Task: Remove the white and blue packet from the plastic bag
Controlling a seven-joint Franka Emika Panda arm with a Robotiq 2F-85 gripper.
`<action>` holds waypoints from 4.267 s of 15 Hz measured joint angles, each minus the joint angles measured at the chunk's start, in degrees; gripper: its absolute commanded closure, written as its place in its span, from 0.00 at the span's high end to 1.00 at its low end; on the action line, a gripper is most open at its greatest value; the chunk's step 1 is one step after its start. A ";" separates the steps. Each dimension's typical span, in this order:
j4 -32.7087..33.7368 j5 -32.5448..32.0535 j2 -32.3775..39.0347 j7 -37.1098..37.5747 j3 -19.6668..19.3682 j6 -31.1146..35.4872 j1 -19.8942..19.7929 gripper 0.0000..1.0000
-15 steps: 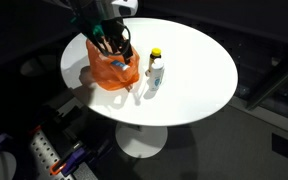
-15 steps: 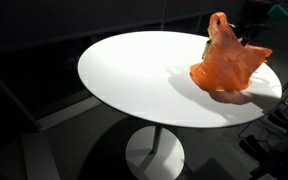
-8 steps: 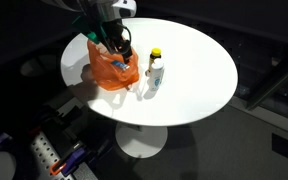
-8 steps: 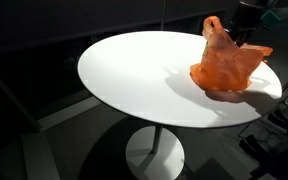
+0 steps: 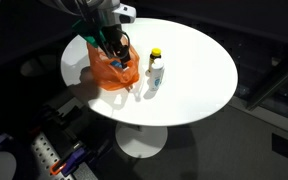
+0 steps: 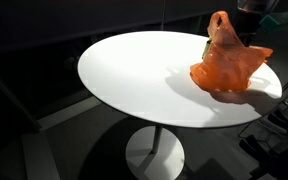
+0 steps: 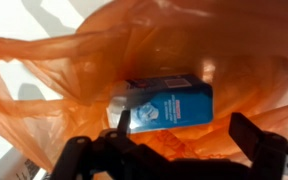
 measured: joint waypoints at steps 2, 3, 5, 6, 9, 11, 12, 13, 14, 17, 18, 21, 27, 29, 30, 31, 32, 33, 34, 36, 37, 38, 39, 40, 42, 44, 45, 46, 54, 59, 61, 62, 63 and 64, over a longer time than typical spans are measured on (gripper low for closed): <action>0.23 0.07 -0.26 1.83 -0.36 -1.30 0.02 1.00; 0.36 0.07 -0.41 3.45 -0.61 -2.05 0.08 1.00; 0.79 -0.12 -0.67 8.20 -1.19 -3.63 0.35 1.00; 1.00 -0.33 -0.75 11.10 -1.50 -4.25 0.57 1.00; 1.61 -0.63 -0.95 20.15 -2.08 -6.18 1.29 1.00; 2.10 -0.63 -0.96 25.66 -2.20 -7.57 1.70 1.00; 2.32 -0.63 -0.96 28.29 -2.20 -8.14 1.82 1.00; 2.48 -0.63 -0.96 30.55 -2.21 -8.67 1.89 1.00; 2.59 -0.63 -0.96 32.71 -2.21 -9.11 1.92 1.00; 2.68 -0.62 -0.96 38.11 -2.38 -9.99 1.92 1.00; 2.68 -0.62 -0.95 39.50 -2.48 -10.20 1.91 1.00; 2.68 -0.62 -0.92 43.02 -2.92 -10.34 1.86 1.00; 2.69 -0.62 -0.23 46.27 -3.86 -10.33 1.71 1.00; 2.71 -0.62 0.29 46.45 -3.99 -10.26 1.71 1.00; 2.75 -0.63 0.54 46.50 -4.01 -10.16 1.71 1.00; 2.84 -0.64 0.66 46.52 -4.04 -10.08 1.71 1.00; 2.95 -0.64 0.77 46.53 -4.06 -10.05 1.71 1.00; 3.06 -0.64 0.88 46.53 -4.07 -9.99 1.71 1.00; 3.18 -0.64 0.98 46.53 -4.08 -9.94 1.71 1.00; 3.48 -0.78 1.22 46.53 -4.09 -9.92 1.71 1.00; 3.66 -0.85 1.34 46.53 -4.11 -9.87 1.71 1.00; 3.74 -0.86 1.40 46.54 -4.14 -9.77 1.71 1.00; 3.79 -0.86 1.40 46.65 -4.23 -9.74 1.71 1.00; 3.85 -0.84 1.40 46.85 -4.33 -9.74 1.71 1.00; 3.93 -0.77 1.40 47.41 -4.56 -9.74 1.71 1.00; 3.94 -0.60 1.40 48.39 -4.76 -9.76 1.69 1.00; 3.94 -0.60 1.40 48.99 -4.81 -9.77 1.70 1.00; 3.94 -0.59 1.40 49.63 -4.84 -9.79 1.70 1.00; 4.02 -0.59 2.60 50.86 -4.85 -9.65 1.79 1.00; 4.34 -0.59 3.49 51.14 -4.85 -9.44 1.79 0.58; 4.53 -0.60 3.43 51.14 -4.85 -9.43 1.82 0.42; 4.59 -0.61 3.27 51.13 -4.85 -9.42 1.86 0.34; 4.61 -0.64 2.97 51.13 -4.85 -9.42 1.91 0.25; 4.61 -0.75 2.56 51.10 -4.85 -9.42 2.00 0.19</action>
